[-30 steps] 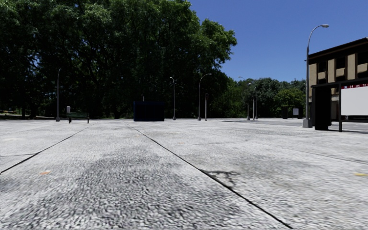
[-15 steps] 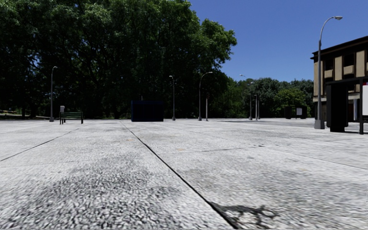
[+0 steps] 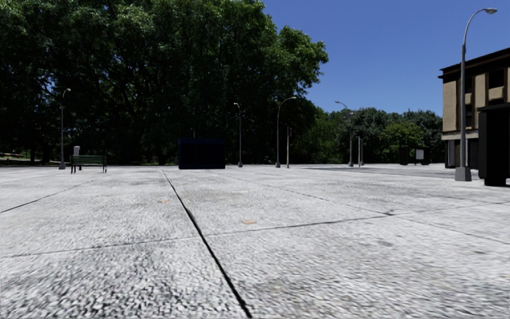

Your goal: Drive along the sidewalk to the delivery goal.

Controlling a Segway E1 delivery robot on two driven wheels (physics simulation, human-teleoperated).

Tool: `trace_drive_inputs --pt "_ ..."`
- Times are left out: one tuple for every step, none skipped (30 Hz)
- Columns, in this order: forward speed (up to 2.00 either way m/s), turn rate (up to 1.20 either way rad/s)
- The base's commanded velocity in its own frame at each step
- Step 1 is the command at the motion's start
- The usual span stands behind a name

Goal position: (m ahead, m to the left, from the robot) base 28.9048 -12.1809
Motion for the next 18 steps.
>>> trace_drive_inputs --pt "2.00 0.00" --pt "2.00 0.00" --pt "2.00 0.00" --pt "2.00 0.00" --pt "2.00 0.00" --pt "2.00 0.00" --pt "2.00 0.00" --pt "2.00 0.00" --pt "2.00 0.00" --pt "2.00 0.00" --pt "2.00 0.00" --pt "2.00 0.00" --pt "2.00 0.00" --pt "2.00 0.00" --pt "2.00 0.00" --pt "2.00 0.00" --pt "2.00 0.00" --pt "2.00 0.00"
